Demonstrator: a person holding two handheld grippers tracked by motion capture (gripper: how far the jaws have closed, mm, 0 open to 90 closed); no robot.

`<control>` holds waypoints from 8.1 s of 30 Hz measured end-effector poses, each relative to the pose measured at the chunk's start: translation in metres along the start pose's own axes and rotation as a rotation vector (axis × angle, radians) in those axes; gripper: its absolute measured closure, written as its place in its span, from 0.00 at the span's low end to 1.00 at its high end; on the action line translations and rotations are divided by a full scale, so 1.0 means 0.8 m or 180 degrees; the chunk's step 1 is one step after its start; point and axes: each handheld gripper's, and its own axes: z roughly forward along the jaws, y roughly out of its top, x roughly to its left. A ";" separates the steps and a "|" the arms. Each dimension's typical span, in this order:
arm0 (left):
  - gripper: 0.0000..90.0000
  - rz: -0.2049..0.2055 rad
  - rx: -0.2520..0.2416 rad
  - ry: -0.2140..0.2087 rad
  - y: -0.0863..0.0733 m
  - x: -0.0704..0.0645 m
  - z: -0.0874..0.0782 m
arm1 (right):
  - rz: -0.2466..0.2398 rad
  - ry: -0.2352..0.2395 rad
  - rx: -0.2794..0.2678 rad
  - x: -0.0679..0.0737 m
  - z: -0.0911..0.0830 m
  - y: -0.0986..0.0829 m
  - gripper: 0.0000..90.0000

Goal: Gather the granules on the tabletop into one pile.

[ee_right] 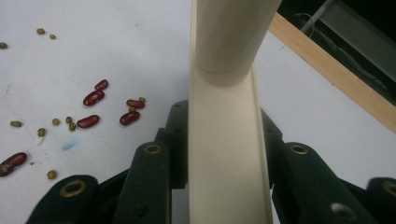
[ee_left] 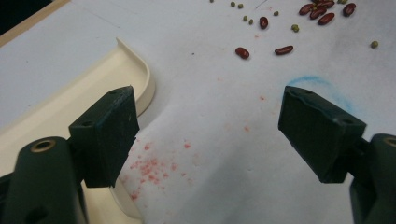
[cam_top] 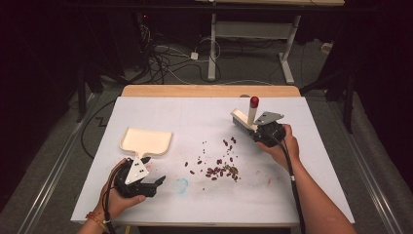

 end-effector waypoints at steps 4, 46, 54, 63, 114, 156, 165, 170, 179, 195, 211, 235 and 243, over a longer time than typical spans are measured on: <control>0.22 0.0017 0.0012 0.0000 -0.001 -0.002 -0.003 | -0.0068 0.0010 0.0005 0.008 0.005 0.005 0.75; 0.22 0.0071 0.0101 -0.0062 -0.002 -0.003 -0.006 | -0.0662 0.0723 -0.0202 0.099 -0.053 0.002 0.75; 0.22 0.0091 0.0140 -0.0087 -0.001 -0.003 -0.003 | -0.0569 0.0564 -0.0309 0.072 -0.039 0.023 0.75; 0.22 0.0064 0.0180 -0.0128 -0.001 -0.003 -0.001 | -0.0632 0.0516 -0.0374 0.063 0.009 0.056 0.75; 0.21 0.0153 0.0009 0.0001 0.000 -0.004 -0.015 | -0.0374 0.1500 -0.0878 0.148 -0.082 0.044 0.75; 0.21 0.0283 0.0181 -0.0137 -0.002 -0.011 -0.003 | 0.1067 0.0730 -0.0426 0.167 -0.050 0.007 0.75; 0.21 0.0299 0.0205 -0.0134 -0.002 -0.011 -0.003 | 0.0814 0.0620 -0.0685 0.134 -0.098 0.005 0.75; 0.21 0.0317 0.0229 -0.0127 -0.002 -0.012 -0.002 | 0.0816 0.0249 -0.0631 0.111 -0.107 -0.017 0.75; 0.21 0.0373 0.0283 -0.0158 0.000 -0.015 0.002 | 0.0890 -0.0092 -0.0435 0.105 -0.084 -0.037 0.75; 0.21 0.0371 0.0281 -0.0161 -0.001 -0.016 0.002 | 0.0557 -0.0039 -0.0473 0.163 -0.062 -0.022 0.75; 0.21 0.0368 0.0293 -0.0140 0.000 -0.015 0.003 | 0.0810 0.0213 -0.0680 0.150 -0.070 0.007 0.75; 0.21 0.0346 0.0422 -0.0275 -0.006 -0.017 0.008 | -0.0848 0.1891 -0.0874 0.078 0.037 0.036 0.74; 0.21 0.0369 0.0457 -0.0298 -0.005 -0.020 0.010 | -0.1063 0.2023 -0.0825 0.060 0.017 0.023 0.75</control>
